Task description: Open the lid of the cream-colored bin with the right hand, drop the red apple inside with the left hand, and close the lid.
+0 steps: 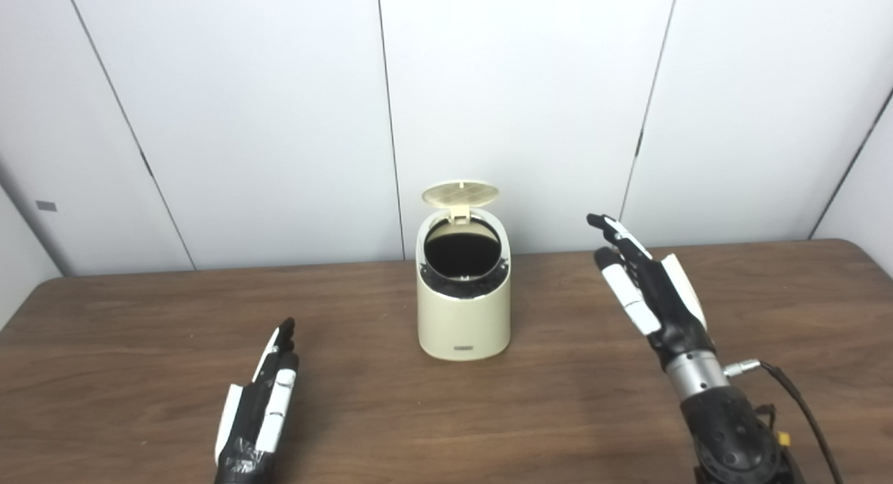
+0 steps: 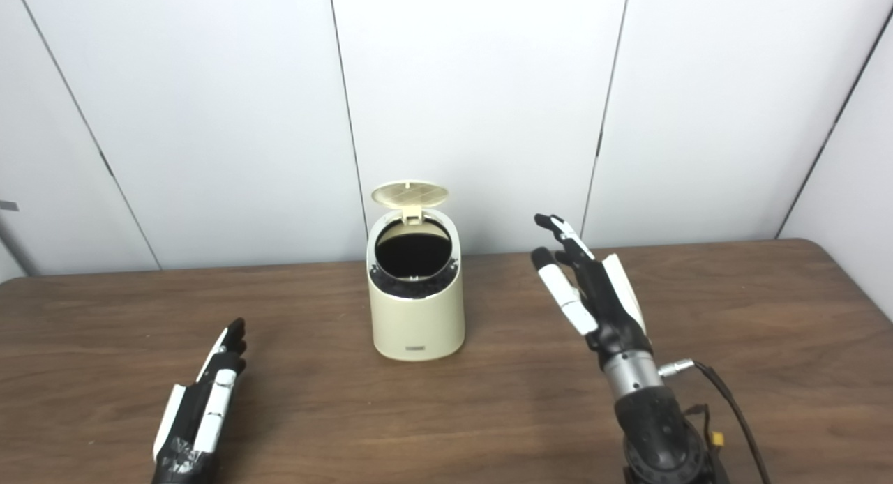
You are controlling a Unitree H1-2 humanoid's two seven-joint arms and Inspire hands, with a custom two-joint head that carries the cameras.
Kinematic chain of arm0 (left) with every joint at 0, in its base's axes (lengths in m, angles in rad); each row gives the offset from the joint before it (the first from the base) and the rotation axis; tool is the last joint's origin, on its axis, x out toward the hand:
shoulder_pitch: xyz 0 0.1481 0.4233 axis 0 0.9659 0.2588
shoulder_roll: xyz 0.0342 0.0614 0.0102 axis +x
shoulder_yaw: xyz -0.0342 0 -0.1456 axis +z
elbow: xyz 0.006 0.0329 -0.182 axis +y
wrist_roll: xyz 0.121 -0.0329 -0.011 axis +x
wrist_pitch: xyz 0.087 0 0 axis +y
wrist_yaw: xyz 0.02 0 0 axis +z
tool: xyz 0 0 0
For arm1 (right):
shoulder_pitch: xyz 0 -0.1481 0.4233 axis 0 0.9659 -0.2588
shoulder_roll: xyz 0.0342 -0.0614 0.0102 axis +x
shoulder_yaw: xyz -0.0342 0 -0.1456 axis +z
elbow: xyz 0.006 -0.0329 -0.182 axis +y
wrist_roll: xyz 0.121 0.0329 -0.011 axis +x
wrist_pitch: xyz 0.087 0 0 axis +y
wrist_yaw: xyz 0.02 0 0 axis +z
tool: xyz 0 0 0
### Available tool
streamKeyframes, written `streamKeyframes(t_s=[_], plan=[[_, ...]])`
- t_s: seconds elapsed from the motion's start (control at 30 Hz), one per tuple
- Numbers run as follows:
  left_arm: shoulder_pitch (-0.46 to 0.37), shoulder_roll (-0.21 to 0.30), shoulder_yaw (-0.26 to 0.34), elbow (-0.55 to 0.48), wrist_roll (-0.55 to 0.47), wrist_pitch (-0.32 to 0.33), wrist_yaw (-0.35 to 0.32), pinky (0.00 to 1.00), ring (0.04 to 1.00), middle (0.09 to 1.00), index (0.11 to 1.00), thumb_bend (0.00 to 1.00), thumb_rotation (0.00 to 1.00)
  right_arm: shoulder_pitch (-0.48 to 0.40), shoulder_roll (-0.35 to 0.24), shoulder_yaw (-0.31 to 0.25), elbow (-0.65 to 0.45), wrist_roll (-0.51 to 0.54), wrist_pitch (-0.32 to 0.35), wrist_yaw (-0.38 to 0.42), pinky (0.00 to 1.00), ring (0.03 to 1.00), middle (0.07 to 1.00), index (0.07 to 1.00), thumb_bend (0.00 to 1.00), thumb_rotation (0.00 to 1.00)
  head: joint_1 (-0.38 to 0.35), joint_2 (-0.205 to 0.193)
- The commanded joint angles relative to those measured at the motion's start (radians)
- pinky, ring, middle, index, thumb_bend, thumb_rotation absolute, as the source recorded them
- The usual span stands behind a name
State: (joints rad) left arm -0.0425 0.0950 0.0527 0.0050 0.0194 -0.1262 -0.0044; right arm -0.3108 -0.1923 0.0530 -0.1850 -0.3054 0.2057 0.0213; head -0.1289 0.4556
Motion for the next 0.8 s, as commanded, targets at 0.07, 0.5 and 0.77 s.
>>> streamKeyframes(t_s=[0.07,0.5,0.77], plan=[[-0.006,-0.005,0.005,0.009,-0.003,-0.025,0.007,1.0,1.0,1.0,1.0,0.52,0.92,-0.126,-0.021,0.029,-0.028,-0.074,0.031,0.02,0.94,0.962,0.96,0.904,0.6,1.0,0.0,-0.004],[0.03,-0.024,-0.017,-0.023,0.017,-0.002,0.005,1.0,1.0,1.0,1.0,0.51,0.9,-0.336,-0.09,0.175,0.098,-0.24,0.061,0.146,0.92,1.0,1.0,0.916,0.57,0.99,0.007,-0.01],[0.034,-0.017,-0.035,-0.023,0.054,0.018,0.0,1.0,1.0,1.0,1.0,0.53,0.94,-0.385,-0.094,0.225,0.14,-0.315,0.052,0.192,0.88,1.0,1.0,0.932,0.61,0.99,0.017,-0.002]])
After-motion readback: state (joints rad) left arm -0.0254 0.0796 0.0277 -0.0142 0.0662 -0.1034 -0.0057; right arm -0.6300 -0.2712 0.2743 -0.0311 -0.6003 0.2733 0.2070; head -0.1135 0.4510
